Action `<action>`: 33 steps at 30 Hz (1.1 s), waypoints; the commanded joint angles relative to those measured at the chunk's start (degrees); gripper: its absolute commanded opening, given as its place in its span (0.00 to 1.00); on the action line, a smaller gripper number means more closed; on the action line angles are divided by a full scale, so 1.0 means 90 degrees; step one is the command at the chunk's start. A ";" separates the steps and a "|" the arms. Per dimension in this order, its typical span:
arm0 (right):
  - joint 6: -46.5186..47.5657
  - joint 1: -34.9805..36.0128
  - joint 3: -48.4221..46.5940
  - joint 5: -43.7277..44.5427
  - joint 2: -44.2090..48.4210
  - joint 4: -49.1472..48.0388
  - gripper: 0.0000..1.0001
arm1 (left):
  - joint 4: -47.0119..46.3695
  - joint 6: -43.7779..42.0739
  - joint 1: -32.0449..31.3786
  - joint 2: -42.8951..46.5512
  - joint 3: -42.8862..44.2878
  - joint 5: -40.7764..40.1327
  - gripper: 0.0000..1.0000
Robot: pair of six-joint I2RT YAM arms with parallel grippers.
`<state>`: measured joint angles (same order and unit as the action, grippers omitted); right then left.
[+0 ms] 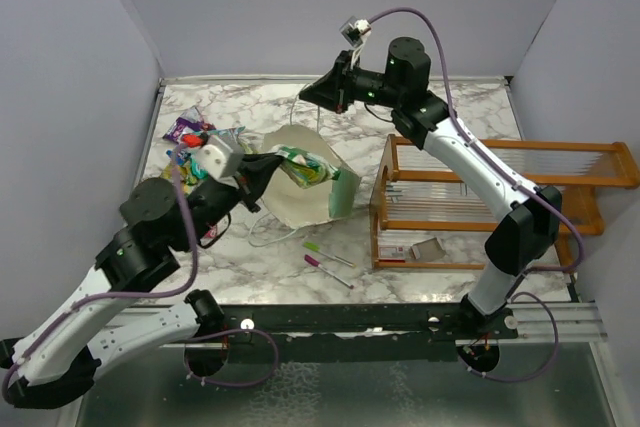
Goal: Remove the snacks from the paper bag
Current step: Adjust the paper bag at the center of the board.
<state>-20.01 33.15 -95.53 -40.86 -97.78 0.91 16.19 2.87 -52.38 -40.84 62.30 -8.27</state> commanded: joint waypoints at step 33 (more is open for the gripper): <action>-0.1027 -0.2609 0.0043 0.0108 -0.0540 0.0076 0.03 | 0.1956 0.0959 -0.0013 0.0240 0.0659 -0.5238 0.00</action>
<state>-28.47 10.61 -96.60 -38.79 -106.59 3.42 36.51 11.05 -52.36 -40.73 69.52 -49.69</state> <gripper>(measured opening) 0.020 0.012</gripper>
